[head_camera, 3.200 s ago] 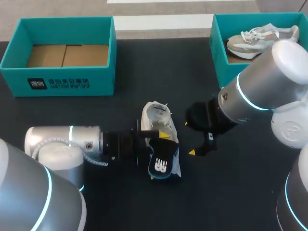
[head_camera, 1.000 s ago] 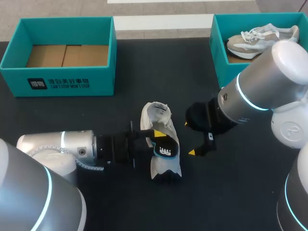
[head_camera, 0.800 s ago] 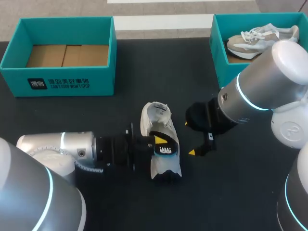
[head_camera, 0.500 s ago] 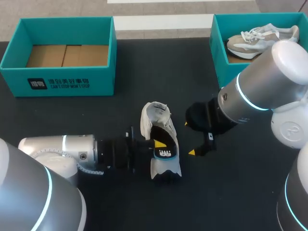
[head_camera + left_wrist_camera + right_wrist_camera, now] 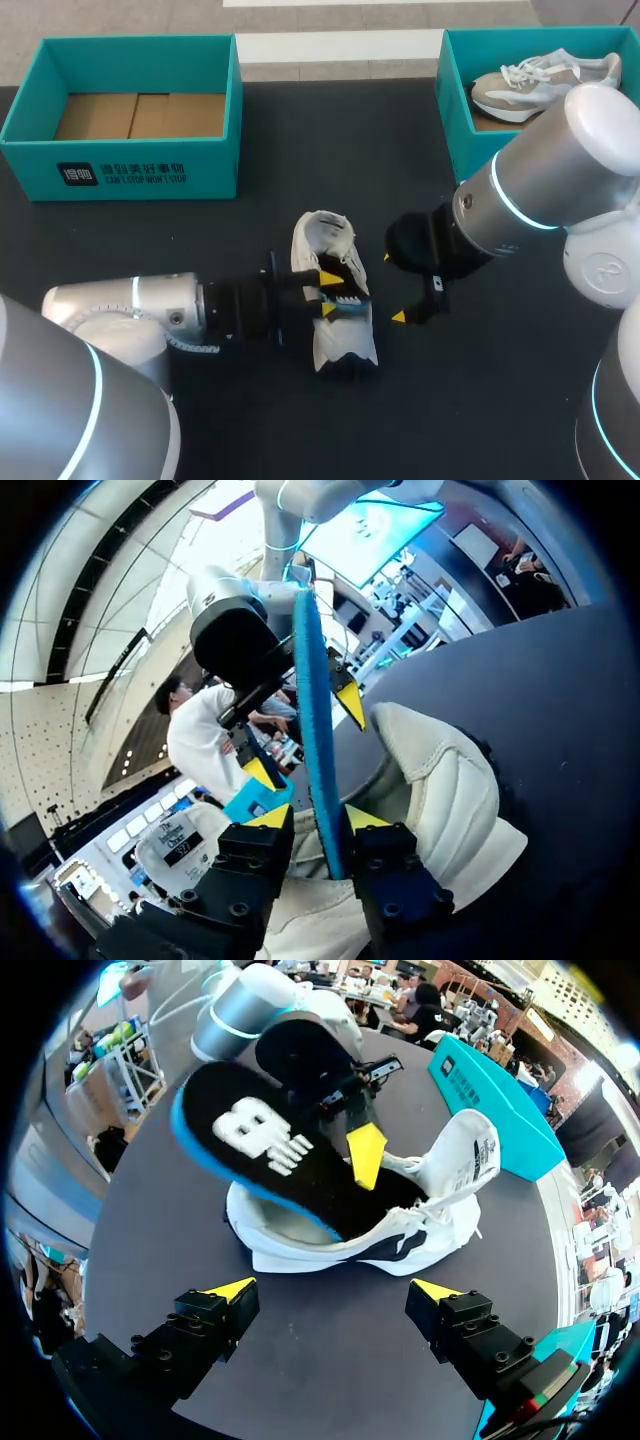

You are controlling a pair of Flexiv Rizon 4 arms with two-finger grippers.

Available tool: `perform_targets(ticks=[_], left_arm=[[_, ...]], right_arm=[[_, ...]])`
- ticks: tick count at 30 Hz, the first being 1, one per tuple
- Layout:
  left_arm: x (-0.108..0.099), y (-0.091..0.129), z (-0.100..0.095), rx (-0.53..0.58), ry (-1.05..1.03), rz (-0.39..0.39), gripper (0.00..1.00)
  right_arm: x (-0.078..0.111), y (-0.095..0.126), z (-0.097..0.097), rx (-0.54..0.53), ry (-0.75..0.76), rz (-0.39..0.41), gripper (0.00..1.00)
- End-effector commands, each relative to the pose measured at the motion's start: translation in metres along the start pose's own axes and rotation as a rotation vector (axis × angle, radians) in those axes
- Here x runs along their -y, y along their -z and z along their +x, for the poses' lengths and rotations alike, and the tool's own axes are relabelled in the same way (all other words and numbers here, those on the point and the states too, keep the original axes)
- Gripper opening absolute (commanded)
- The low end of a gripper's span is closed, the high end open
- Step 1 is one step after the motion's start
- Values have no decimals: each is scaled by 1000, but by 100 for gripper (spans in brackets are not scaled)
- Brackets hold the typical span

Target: Take the shoe out of the shoebox, open the shoe tongue, remove and reinsert the insole, then place the shoe into the shoebox

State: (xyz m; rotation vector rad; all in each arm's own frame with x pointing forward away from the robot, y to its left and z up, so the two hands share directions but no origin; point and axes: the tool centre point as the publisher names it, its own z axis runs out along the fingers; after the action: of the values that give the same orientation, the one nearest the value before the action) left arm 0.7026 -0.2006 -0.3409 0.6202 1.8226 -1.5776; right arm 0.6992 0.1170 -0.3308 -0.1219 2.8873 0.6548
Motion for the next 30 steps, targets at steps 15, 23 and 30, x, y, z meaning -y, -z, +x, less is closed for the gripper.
perform_targets(ticks=[15, 23, 30], left_arm=[[19, -6, 18, -57, -46, 39, 0], [0, -8, 22, -99, -137, -31, 0], [-5, 1, 15, -81, -146, -67, 0]], right_arm=[[0, -1, 1, 1, -1, -1, 100], [0, -1, 1, 1, -1, -1, 100], [0, -1, 1, 1, -1, -1, 100]])
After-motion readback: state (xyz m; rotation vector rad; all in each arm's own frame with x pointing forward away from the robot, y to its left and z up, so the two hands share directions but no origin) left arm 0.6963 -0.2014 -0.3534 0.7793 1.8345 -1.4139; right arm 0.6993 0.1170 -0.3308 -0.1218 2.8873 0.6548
